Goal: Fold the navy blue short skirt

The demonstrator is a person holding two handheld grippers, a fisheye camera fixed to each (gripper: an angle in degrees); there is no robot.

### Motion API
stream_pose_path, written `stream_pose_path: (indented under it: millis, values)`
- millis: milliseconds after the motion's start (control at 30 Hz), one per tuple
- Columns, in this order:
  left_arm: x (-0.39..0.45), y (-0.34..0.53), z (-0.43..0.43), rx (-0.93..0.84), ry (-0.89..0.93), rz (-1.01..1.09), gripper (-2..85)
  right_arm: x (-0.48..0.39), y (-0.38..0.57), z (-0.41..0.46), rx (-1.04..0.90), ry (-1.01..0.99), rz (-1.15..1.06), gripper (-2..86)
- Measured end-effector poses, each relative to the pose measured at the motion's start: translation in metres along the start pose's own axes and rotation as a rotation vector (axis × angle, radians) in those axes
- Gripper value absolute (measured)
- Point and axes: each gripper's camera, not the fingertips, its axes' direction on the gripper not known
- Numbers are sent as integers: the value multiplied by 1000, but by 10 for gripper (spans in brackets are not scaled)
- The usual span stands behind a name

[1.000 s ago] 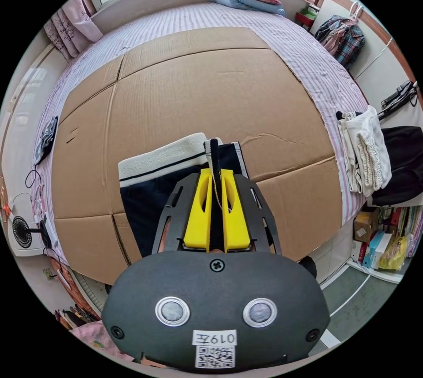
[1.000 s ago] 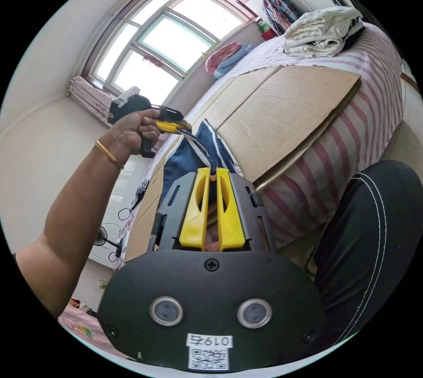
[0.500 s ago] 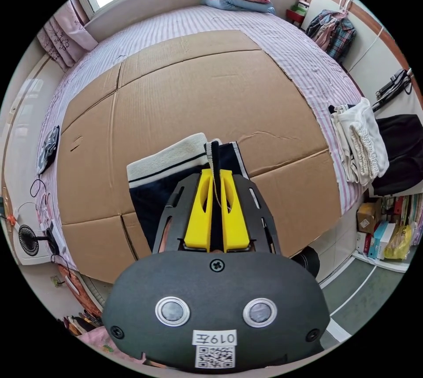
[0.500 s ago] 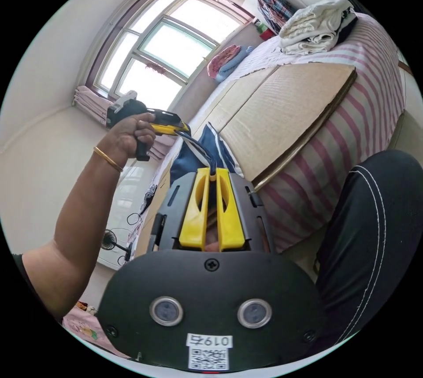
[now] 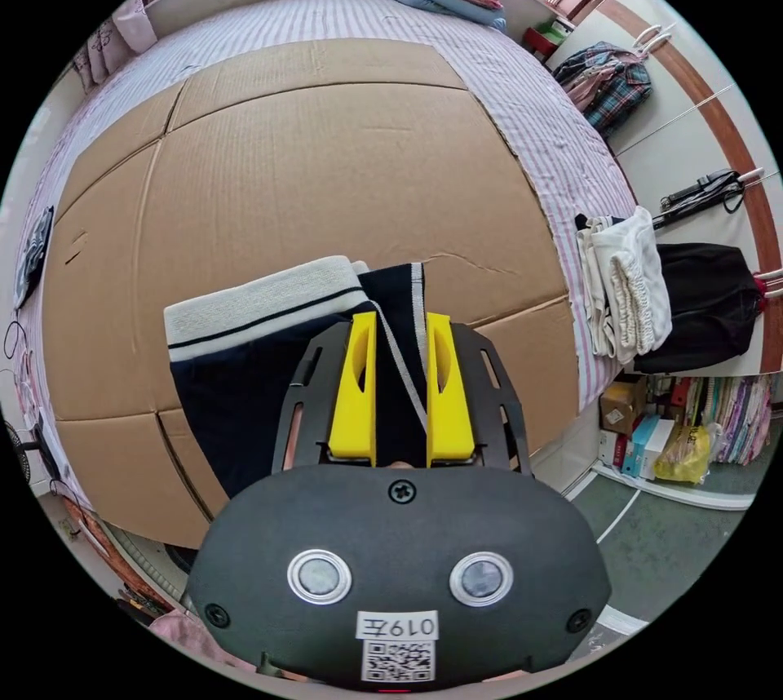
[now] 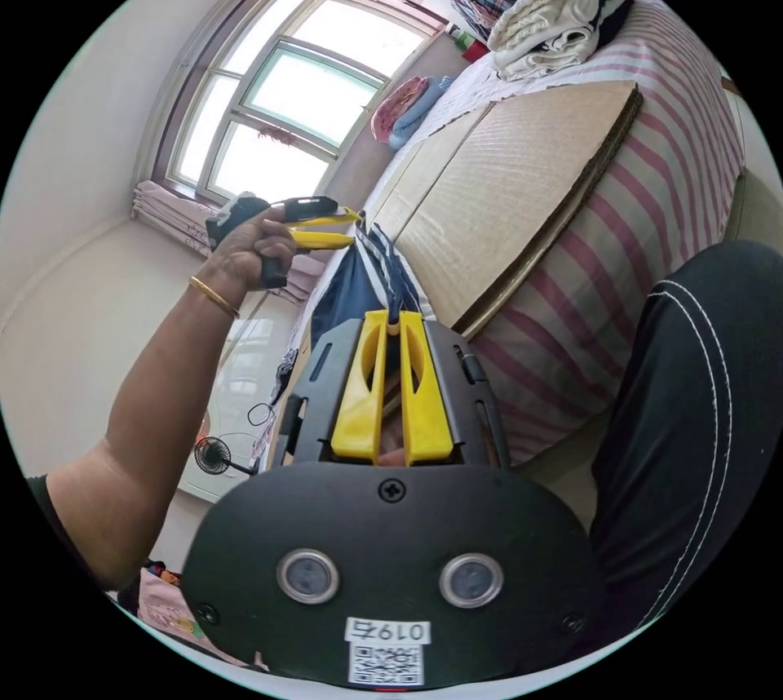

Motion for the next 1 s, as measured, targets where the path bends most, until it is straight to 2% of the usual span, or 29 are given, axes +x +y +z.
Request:
stream_pose_path:
  millis: [167,433,533,633,767,833,900,1000]
  values:
    - [-16,23,8,-35,-2,-14,72,7,3,0,-8,-10,4,2]
    - [-19,92,-13,37,-25,37,60,17,20,7,-25,-37,24,5]
    - [-40,117,-20,47,108,12,45,21,31,14,-34,-47,33,6]
    - [-64,152,-41,170,201,1,27,13,47,23,-42,-13,-10,7]
    - [-66,250,-69,344,227,246,16,-1,75,39,-55,38,-96,9]
    - [-65,315,-76,453,165,365,13,-6,89,47,-62,56,-128,10]
    - [-64,410,-77,609,16,477,12,-11,105,56,-66,75,-152,14]
    - [-66,509,-60,686,-164,495,18,-17,131,69,-83,82,-184,22]
